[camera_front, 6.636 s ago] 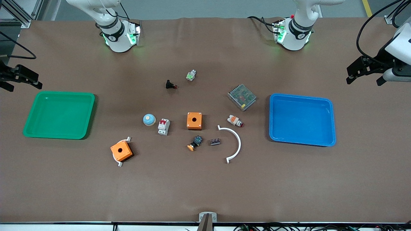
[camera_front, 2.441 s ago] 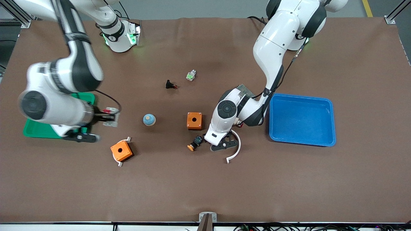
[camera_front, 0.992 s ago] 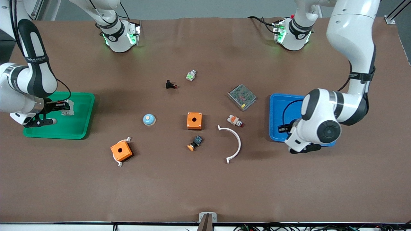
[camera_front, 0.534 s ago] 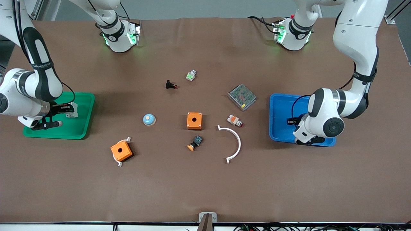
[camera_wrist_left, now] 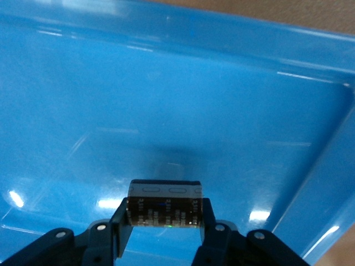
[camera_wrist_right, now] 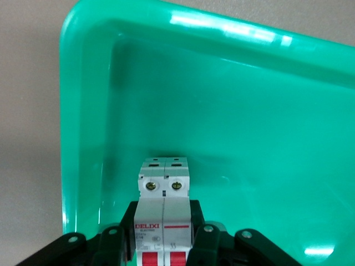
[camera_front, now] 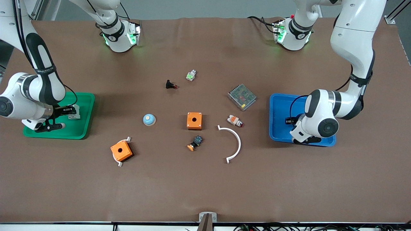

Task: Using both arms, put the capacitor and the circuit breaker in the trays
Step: 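Lower the breaker into the green tray while the left gripper lowers the capacitor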

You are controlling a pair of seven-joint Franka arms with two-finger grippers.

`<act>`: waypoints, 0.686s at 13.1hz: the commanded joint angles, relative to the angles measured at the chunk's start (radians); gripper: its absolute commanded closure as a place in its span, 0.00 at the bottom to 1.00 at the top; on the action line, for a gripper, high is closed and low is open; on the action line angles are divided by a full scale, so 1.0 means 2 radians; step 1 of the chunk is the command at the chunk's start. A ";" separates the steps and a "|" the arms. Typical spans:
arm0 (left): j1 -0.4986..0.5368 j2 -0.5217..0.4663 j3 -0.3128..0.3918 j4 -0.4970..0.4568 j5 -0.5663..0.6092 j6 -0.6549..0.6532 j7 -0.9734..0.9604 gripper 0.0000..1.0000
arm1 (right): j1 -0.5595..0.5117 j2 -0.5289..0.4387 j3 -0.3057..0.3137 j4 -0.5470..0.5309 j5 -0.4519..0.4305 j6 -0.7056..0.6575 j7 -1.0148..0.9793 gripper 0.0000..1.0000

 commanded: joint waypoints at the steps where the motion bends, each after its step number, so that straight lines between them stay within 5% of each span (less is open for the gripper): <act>1: 0.003 -0.006 -0.002 0.016 0.009 0.000 0.004 0.24 | -0.004 0.003 0.005 0.022 -0.012 -0.010 -0.004 0.74; 3: 0.001 -0.016 -0.002 0.027 0.009 -0.001 0.003 0.02 | -0.002 0.002 0.006 0.034 -0.012 -0.019 -0.004 0.53; 5: 0.000 -0.037 -0.002 0.038 0.010 -0.001 0.000 0.00 | -0.004 0.003 0.006 0.053 -0.012 -0.046 -0.010 0.00; 9: 0.004 -0.123 -0.004 0.042 0.050 -0.015 -0.007 0.00 | -0.004 -0.005 0.007 0.074 -0.010 -0.074 -0.030 0.00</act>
